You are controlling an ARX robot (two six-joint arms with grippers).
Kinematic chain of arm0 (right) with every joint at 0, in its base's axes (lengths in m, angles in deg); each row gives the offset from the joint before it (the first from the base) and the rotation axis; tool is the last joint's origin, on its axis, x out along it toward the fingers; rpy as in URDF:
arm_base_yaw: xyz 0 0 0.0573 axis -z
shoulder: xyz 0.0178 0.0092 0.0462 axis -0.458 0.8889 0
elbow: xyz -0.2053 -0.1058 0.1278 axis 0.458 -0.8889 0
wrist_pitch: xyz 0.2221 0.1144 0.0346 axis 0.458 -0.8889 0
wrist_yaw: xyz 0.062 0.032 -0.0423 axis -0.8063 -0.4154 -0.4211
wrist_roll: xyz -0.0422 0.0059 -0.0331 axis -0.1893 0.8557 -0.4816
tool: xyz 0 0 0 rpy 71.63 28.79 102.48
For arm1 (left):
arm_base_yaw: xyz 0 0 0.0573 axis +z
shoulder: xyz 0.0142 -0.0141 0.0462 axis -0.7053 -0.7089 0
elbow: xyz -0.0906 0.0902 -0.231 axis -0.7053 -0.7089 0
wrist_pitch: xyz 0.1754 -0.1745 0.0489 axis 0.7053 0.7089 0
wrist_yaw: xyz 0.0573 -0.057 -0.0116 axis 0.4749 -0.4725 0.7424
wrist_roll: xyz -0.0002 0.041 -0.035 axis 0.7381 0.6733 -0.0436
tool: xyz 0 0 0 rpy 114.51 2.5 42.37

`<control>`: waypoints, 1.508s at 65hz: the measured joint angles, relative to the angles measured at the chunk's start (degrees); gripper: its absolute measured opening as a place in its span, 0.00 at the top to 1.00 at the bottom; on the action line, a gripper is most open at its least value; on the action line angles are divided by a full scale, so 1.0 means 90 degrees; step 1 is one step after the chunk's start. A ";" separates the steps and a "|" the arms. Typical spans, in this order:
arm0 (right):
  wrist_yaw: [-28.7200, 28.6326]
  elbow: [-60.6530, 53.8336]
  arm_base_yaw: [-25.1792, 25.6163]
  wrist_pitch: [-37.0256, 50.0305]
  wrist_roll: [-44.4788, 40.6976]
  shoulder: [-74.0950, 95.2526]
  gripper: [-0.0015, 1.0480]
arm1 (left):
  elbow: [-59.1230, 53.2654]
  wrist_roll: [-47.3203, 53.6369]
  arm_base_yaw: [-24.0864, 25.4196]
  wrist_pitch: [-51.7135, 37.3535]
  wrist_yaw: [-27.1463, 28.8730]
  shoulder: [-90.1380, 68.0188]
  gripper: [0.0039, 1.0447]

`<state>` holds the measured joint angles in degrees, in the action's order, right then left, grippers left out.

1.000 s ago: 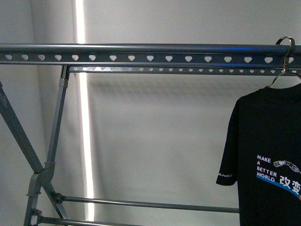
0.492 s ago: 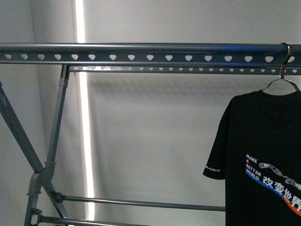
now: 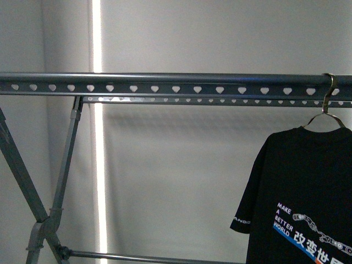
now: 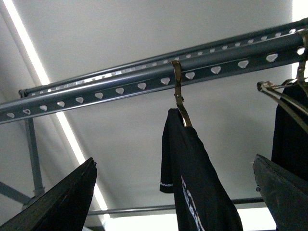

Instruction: Hang clothes on hanger

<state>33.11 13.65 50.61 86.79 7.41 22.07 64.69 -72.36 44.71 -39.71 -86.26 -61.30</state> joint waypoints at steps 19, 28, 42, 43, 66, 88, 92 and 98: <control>0.1345 -0.2149 -0.1117 -0.1972 -0.1819 -0.2637 0.57 | -0.0002 0.0000 0.0000 0.0000 0.0002 0.0007 0.97; 0.1712 -0.2654 -0.1496 -0.1904 -0.1921 -0.3041 0.82 | -0.0002 0.0000 0.0000 0.0000 0.0002 0.0007 0.97; 0.2705 -0.3237 -0.2453 -0.1887 -0.1967 -0.3645 0.98 | -0.0002 0.0000 0.0000 0.0005 0.0005 0.0007 0.97; 0.2693 -0.3271 -0.2497 -0.1889 -0.1970 -0.3684 0.98 | 0.0000 0.0000 0.0000 0.0005 0.0002 0.0007 0.97; 0.2739 -0.3657 -0.2569 -0.2069 -0.1970 -0.4279 0.98 | 0.0000 0.0000 0.0000 0.0010 0.0000 0.0007 0.97; 0.2737 -0.3956 -0.2572 -0.3058 -0.1972 -0.5600 0.98 | -0.0002 0.0000 0.0000 0.0010 0.0000 0.0012 0.97; 0.2744 -0.4034 -0.2572 -0.3062 -0.1972 -0.5637 0.98 | 0.0000 0.0000 0.0000 0.0010 0.0002 0.0012 0.97; 0.2742 -0.4041 -0.2572 -0.3067 -0.1972 -0.5634 0.98 | -0.0002 0.0000 0.0000 0.0012 0.0002 0.0012 0.97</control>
<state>57.78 -22.72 27.47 59.19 -10.34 -28.64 64.67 -72.36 44.71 -39.60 -86.24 -61.19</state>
